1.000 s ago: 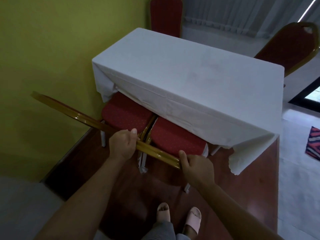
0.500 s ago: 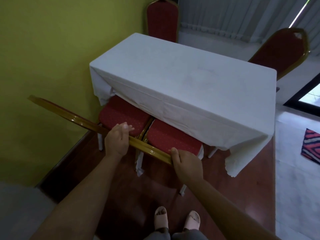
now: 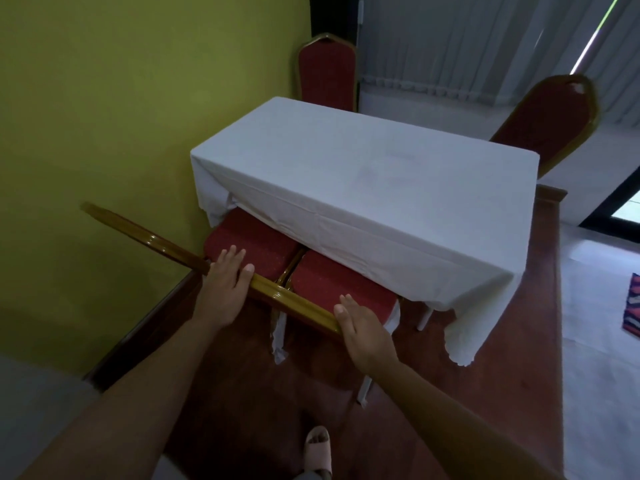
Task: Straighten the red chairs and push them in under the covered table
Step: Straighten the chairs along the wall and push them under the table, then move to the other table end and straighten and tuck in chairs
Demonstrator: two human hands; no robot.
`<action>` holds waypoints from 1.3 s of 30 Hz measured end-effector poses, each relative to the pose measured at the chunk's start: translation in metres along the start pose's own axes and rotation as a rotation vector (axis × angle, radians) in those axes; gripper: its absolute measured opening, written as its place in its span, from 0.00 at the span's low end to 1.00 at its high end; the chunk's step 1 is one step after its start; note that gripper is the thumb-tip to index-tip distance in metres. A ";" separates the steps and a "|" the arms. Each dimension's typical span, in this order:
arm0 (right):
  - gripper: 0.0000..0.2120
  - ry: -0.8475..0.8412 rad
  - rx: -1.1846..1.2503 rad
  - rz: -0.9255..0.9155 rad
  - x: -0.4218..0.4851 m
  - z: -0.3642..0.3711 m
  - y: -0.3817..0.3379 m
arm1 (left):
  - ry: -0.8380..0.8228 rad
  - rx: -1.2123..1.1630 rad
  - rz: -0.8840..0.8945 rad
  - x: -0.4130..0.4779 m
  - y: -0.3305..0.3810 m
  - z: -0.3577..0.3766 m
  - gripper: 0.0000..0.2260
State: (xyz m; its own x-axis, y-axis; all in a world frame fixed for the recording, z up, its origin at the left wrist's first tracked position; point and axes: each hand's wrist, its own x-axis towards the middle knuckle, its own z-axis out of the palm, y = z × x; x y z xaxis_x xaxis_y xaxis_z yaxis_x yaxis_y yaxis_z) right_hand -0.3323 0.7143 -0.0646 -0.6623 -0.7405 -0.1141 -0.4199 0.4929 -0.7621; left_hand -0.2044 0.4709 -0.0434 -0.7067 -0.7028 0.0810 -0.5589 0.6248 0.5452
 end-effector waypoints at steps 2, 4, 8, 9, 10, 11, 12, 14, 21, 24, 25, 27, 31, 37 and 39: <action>0.27 -0.062 -0.075 0.032 -0.012 -0.015 0.017 | 0.022 0.022 0.033 -0.016 0.020 0.005 0.32; 0.29 -0.129 -0.184 0.054 -0.028 -0.032 0.041 | 0.039 0.103 0.093 -0.031 0.042 0.011 0.34; 0.28 -0.131 -0.320 0.129 -0.060 -0.073 0.093 | -0.013 0.304 0.325 -0.045 0.094 0.030 0.36; 0.27 -0.118 -0.357 0.138 -0.067 -0.084 0.105 | -0.050 0.329 0.372 -0.047 0.110 0.039 0.36; 0.26 -0.107 -0.387 0.149 -0.074 -0.096 0.117 | -0.092 0.345 0.403 -0.048 0.126 0.051 0.37; 0.26 -0.099 -0.404 0.171 -0.080 -0.108 0.127 | -0.139 0.356 0.421 -0.049 0.143 0.066 0.38; 0.26 -0.094 -0.415 0.200 -0.086 -0.120 0.137 | -0.189 0.362 0.424 -0.050 0.160 0.081 0.39; 0.26 -0.077 -0.449 0.243 -0.096 -0.146 0.154 | -0.268 0.370 0.399 -0.052 0.193 0.115 0.38; 0.25 -0.022 -0.509 0.400 -0.098 -0.232 0.210 | -0.490 0.368 0.416 -0.057 0.312 0.222 0.26; 0.25 -0.014 -0.498 0.467 -0.091 -0.261 0.236 | -0.562 0.350 0.518 -0.056 0.355 0.254 0.25; 0.25 -0.014 -0.506 0.485 -0.087 -0.271 0.245 | -0.588 0.366 0.555 -0.053 0.369 0.263 0.24; 0.25 -0.017 -0.526 0.513 -0.074 -0.290 0.262 | -0.618 0.386 0.604 -0.042 0.390 0.283 0.24; 0.24 -0.018 -0.539 0.562 -0.038 -0.332 0.298 | -0.550 0.467 0.689 0.007 0.416 0.324 0.26; 0.23 0.042 -0.553 0.615 0.021 -0.408 0.347 | -0.597 0.439 0.681 0.076 0.491 0.383 0.27; 0.24 0.065 -0.541 0.636 0.037 -0.427 0.360 | -0.626 0.441 0.672 0.094 0.515 0.403 0.27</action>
State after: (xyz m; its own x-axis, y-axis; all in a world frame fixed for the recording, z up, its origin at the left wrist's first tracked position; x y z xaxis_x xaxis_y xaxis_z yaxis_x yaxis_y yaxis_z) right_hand -0.7728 1.0595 -0.0713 -0.9012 -0.2274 -0.3690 -0.1830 0.9713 -0.1517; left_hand -0.7333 0.8638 -0.0913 -0.9627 0.0646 -0.2629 0.0165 0.9833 0.1812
